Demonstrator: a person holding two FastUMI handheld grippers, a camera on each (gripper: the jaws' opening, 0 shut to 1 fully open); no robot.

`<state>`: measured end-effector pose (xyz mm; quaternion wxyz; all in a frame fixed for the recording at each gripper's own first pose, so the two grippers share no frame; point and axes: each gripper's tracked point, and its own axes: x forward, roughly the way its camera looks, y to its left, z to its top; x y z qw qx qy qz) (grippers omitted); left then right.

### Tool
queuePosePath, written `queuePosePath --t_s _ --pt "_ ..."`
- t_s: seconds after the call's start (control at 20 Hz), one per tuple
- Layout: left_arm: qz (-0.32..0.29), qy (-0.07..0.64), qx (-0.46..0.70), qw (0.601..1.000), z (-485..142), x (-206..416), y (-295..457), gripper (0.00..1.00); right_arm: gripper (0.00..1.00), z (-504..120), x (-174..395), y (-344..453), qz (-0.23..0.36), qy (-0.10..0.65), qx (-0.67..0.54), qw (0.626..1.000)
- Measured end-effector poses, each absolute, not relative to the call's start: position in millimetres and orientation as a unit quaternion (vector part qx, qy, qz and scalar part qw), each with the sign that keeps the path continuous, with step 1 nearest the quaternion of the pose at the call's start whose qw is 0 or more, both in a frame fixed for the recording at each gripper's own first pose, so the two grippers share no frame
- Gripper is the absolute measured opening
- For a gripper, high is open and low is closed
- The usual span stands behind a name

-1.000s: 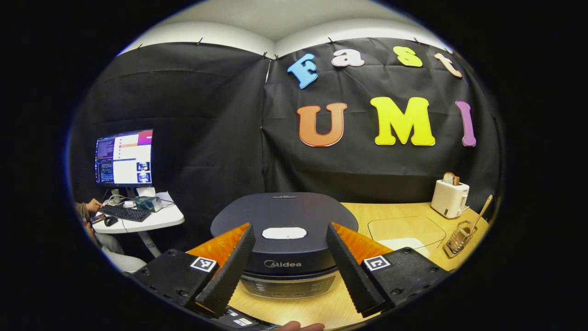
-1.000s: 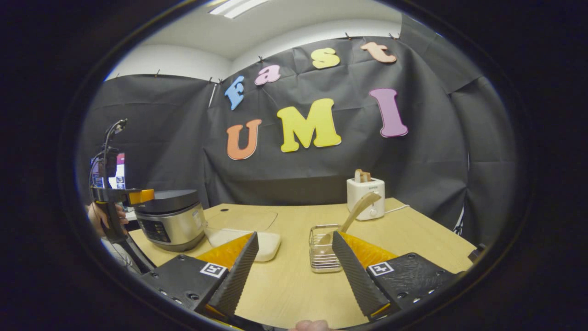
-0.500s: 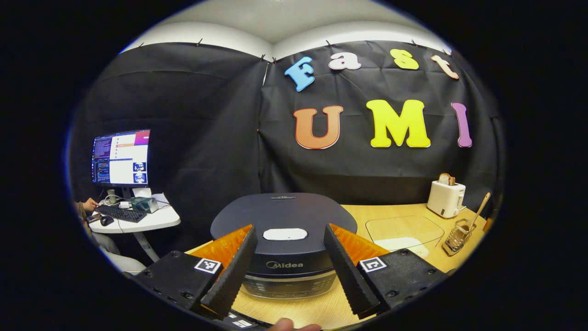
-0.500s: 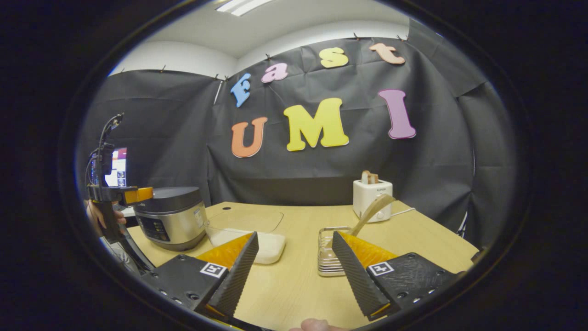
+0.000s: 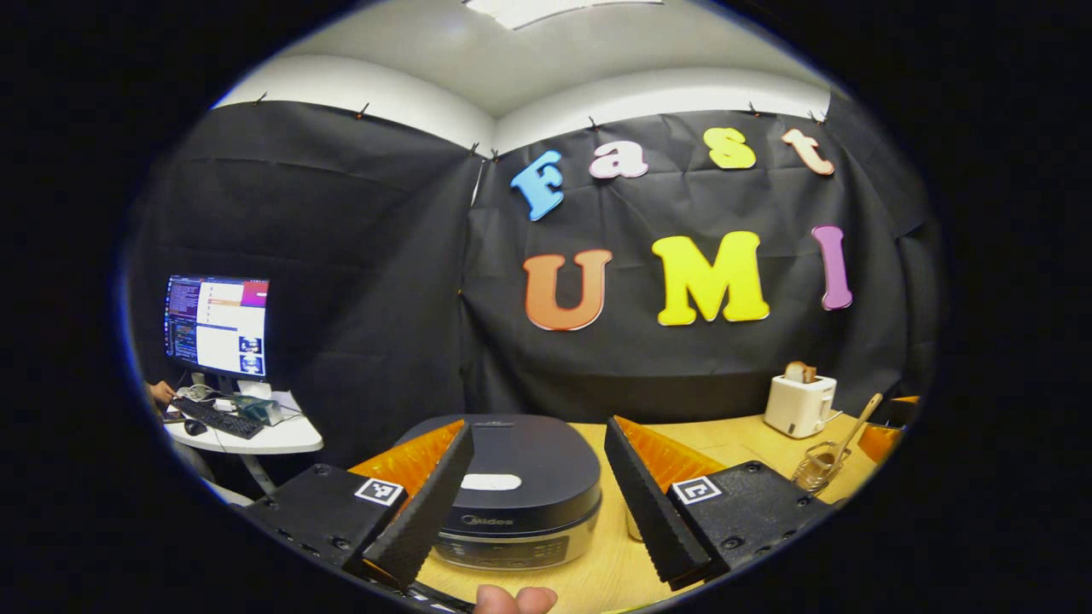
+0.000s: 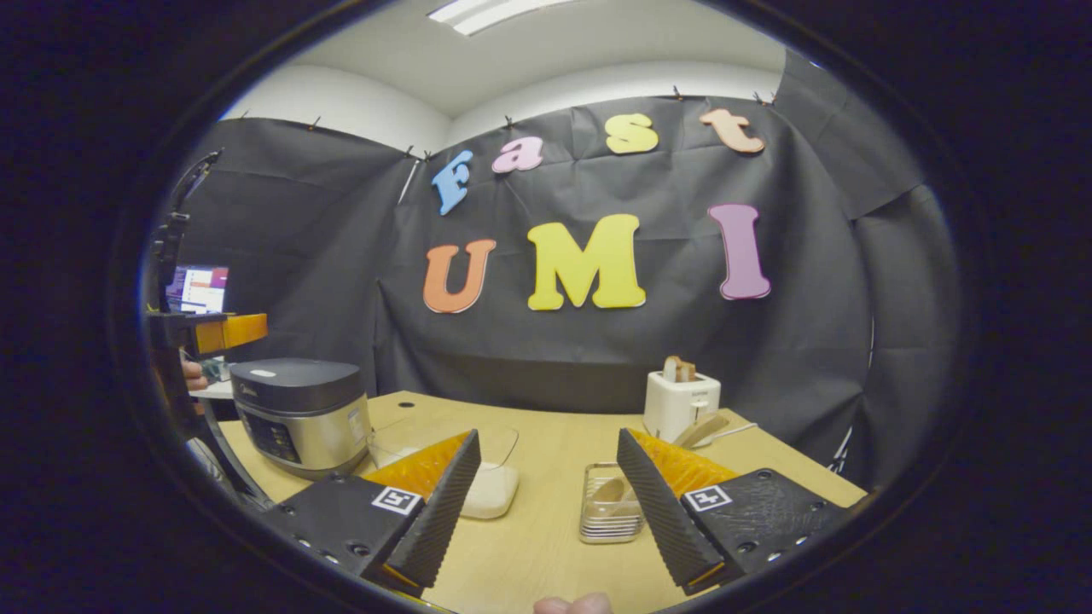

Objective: Close the left gripper, press the button to open the rice cooker; take a wooden spoon from the chopstick holder with the right hand, scoop a spoonful of rice and pour it into the rice cooker, then put the wooden spoon back into the chopstick holder.

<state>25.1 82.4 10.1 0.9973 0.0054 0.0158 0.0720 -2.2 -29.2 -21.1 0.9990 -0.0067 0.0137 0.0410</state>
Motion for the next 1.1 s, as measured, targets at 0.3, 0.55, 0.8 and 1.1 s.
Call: queuePosePath --t_s 0.3,0.55,0.8,1.1 --pt "0.031 -0.008 0.021 0.999 20.4 5.7 32.4 0.98 0.95 0.1 -16.3 -29.7 0.02 -0.016 -0.017 1.0" --pt "0.004 -0.02 0.009 1.0 12.9 -18.3 -2.4 0.98 0.95 13.3 -34.7 -33.9 0.002 -0.035 -0.038 0.999" --pt "-0.016 -0.01 0.013 1.0 0.9 -24.6 -9.6 0.98 0.95 15.8 -43.2 -29.7 -0.003 -0.04 -0.036 0.999" --pt "-0.018 -0.002 0.017 1.0 -5.5 -23.5 -4.7 0.98 0.95 7.9 -41.3 -11.1 0.003 -0.03 -0.015 0.999"
